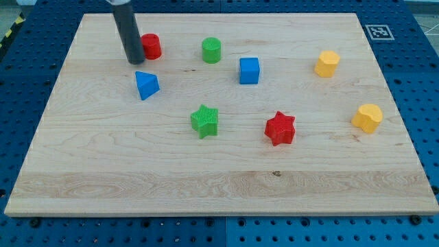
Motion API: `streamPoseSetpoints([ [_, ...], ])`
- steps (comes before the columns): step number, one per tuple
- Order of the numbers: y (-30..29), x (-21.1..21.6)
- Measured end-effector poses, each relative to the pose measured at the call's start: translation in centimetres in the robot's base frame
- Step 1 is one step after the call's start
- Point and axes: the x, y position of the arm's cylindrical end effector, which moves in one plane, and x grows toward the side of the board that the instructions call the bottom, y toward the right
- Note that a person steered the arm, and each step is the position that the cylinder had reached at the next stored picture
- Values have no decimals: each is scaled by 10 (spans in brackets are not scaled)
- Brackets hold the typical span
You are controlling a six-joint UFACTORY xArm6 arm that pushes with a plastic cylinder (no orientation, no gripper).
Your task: Move the red circle to the top of green star
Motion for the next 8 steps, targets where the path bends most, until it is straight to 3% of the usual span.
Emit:
streamPoseSetpoints([
  [1, -13, -38],
  [2, 5, -47],
  [5, 93, 66],
  [7, 129, 81],
  [8, 142, 108],
])
